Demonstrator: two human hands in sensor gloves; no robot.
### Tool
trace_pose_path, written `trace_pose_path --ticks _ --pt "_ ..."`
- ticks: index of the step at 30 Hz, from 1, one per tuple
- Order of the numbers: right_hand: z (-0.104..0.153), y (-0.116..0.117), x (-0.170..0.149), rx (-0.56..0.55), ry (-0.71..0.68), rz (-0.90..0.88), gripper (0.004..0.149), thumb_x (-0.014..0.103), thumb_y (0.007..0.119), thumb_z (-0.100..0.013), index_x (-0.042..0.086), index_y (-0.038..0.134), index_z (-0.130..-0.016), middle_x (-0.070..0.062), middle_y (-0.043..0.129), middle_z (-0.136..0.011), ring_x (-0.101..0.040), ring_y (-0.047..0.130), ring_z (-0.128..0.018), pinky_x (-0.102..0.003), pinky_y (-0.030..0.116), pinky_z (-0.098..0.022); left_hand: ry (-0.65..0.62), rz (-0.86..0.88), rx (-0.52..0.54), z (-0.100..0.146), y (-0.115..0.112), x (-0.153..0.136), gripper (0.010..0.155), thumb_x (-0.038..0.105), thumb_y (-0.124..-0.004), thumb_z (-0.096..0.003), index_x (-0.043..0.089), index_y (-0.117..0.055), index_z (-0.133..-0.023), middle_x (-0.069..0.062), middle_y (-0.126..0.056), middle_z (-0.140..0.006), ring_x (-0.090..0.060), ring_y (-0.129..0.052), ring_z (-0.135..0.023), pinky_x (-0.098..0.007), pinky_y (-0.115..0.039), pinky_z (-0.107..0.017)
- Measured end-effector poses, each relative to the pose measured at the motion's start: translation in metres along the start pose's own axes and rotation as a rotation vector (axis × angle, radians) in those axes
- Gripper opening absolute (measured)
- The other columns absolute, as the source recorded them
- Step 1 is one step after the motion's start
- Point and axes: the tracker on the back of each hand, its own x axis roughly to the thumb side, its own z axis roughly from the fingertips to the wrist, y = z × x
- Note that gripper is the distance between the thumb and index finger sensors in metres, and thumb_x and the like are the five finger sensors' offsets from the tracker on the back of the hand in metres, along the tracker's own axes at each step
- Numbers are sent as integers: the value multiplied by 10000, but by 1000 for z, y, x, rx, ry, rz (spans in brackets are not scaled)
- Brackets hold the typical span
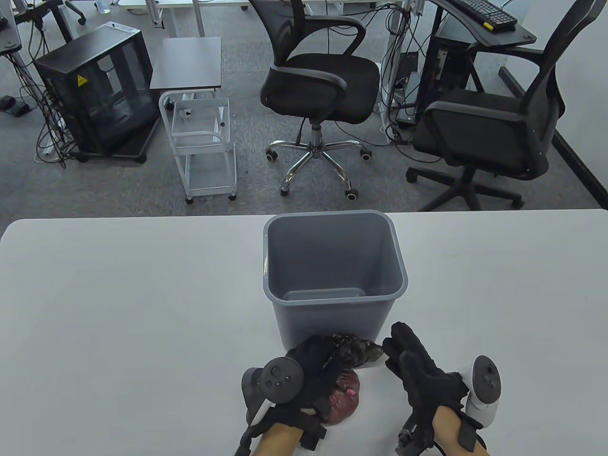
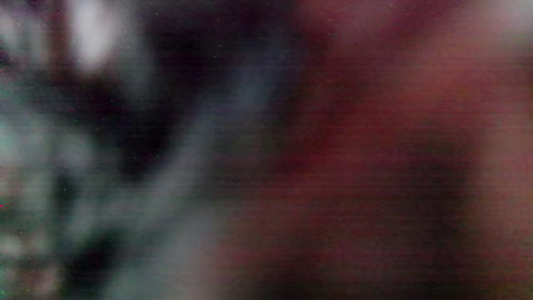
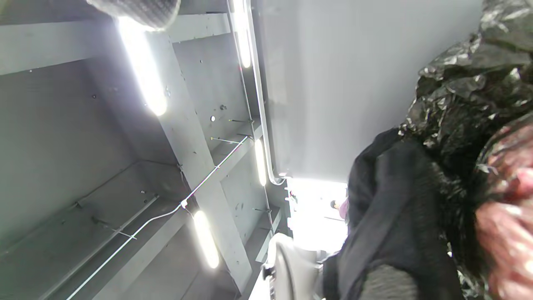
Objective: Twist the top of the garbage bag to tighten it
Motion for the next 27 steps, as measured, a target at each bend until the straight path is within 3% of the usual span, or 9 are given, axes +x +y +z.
trace_pose_path --ticks 4,9,13,16,18,20,22,27 --pt "0 -8 8 -33 -34 174 899 653 641 -561 7 320 -1099 -342 132 -1023 -652 269 -892 -778 334 -590 6 58 134 6 33 3 585 600 -770 -457 294 -774 -955 -66 -827 -952 -380 -886 -782 -609 -783 -456" --pt "1 -21 31 -62 -70 752 927 713 677 -528 57 387 -1114 -301 151 -1056 -628 206 -919 -792 264 -593 6 58 355 19 87 7 592 611 -756 -466 274 -785 -952 -79 -822 -956 -387 -884 -779 -607 -782 -456" --pt "0 -27 37 -51 -19 985 935 726 688 -516 94 370 -1126 -274 110 -1062 -606 129 -927 -789 189 -585 20 -28 457 24 111 -4 598 610 -760 -466 289 -727 -970 -74 -759 -994 -387 -826 -827 -626 -735 -502" --pt "-1 -29 39 -4 48 1129 945 738 690 -508 121 343 -1134 -249 53 -1060 -583 52 -925 -781 126 -572 91 -130 400 22 117 -18 689 631 -792 -454 340 -600 -1048 -75 -550 -1110 -422 -593 -975 -702 -561 -595" --pt "-2 -29 41 8 68 1218 950 742 691 -504 137 322 -1136 -239 33 -1058 -575 28 -924 -779 104 -565 191 -244 268 20 117 -24 781 686 -785 -450 453 -425 -1103 3 -308 -1184 -397 -297 -1083 -750 -383 -651" --pt "-3 -28 42 14 81 1279 959 747 693 -500 146 300 -1137 -232 21 -1057 -569 14 -923 -778 88 -559 281 -367 107 16 113 -29 864 728 -774 -446 511 -257 -1104 63 -107 -1176 -360 -54 -1081 -755 -215 -657" --pt "-3 -27 42 29 109 1318 964 749 694 -498 161 274 -1136 -224 5 -1054 -563 -5 -920 -775 73 -554 336 -421 6 13 107 -32 916 743 -777 -439 523 -171 -1090 81 -18 -1153 -337 55 -1058 -759 -129 -631" --pt "-4 -25 38 66 157 1358 969 744 692 -496 169 238 -1130 -219 -19 -1043 -549 -25 -915 -756 45 -555 333 -420 -37 10 97 -31 922 734 -786 -437 519 -168 -1086 85 5 -1141 -309 86 -1047 -757 -90 -617"
